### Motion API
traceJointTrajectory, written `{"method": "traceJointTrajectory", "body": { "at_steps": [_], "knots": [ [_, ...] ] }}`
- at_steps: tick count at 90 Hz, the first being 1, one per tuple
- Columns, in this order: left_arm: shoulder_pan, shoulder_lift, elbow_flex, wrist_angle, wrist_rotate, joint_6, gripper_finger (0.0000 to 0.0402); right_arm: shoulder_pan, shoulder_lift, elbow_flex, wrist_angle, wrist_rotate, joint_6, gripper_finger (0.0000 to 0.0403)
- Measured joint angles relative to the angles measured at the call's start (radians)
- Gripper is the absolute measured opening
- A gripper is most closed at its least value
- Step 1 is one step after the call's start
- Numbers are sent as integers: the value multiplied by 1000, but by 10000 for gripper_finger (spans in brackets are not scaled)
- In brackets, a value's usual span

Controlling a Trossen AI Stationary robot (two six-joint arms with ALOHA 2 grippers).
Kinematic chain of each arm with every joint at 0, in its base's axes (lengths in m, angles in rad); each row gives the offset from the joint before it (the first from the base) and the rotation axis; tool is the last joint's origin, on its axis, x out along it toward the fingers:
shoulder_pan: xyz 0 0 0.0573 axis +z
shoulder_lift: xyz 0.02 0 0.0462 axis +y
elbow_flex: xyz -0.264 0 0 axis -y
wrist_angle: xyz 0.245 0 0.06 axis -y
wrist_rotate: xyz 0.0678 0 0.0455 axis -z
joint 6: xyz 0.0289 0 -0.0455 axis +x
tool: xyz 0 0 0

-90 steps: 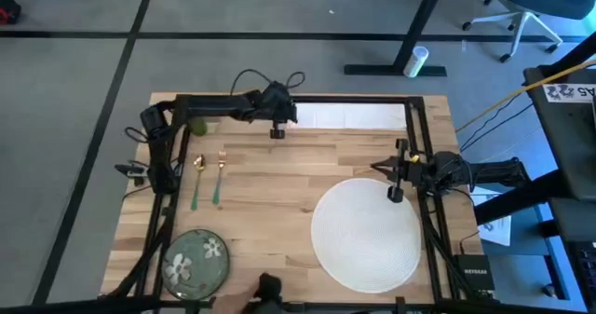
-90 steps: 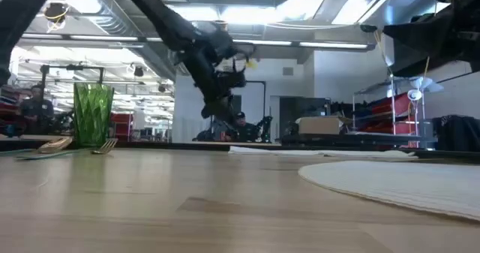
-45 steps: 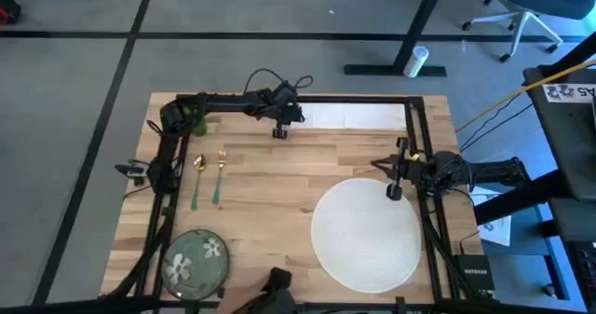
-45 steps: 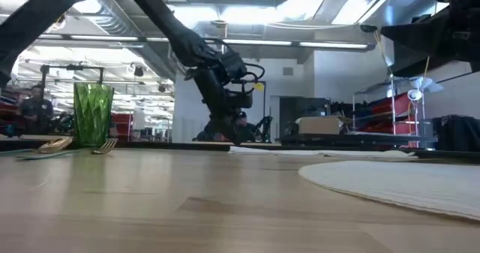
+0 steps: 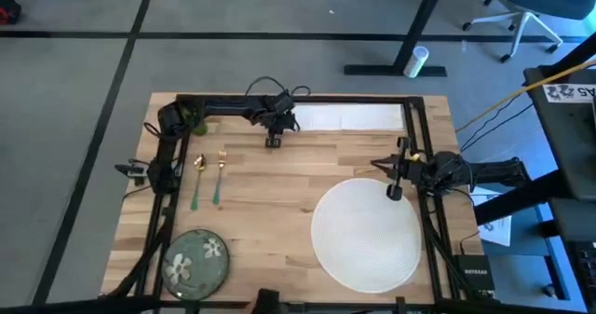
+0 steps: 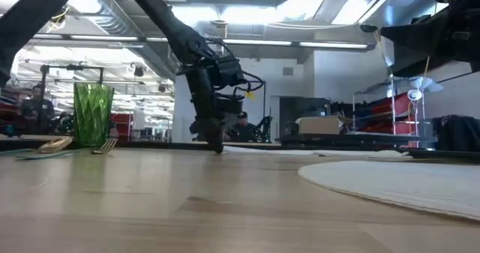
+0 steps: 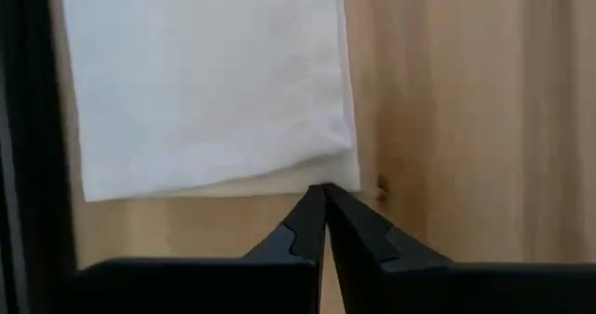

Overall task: Set table place
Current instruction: Fold the white table napkin

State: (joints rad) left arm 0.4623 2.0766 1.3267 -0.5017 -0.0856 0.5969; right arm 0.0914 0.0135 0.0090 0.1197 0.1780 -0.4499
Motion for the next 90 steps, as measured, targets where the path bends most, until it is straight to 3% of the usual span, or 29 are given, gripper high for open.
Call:
{"method": "traceJointTrajectory", "body": {
  "at_steps": [33,53,74,90],
  "knots": [
    [-237,-2,-8,-80,9,-234,0,0,0,0,-26,-13,8,1],
    [-345,-66,-17,-125,-113,-231,0,0,0,0,-34,-13,8,1],
    [-343,-217,8,-87,-115,-219,0,0,0,0,-42,-13,7,1],
    [-257,-179,3,12,-129,-153,0,0,0,0,-43,-13,8,1]
  ]
}}
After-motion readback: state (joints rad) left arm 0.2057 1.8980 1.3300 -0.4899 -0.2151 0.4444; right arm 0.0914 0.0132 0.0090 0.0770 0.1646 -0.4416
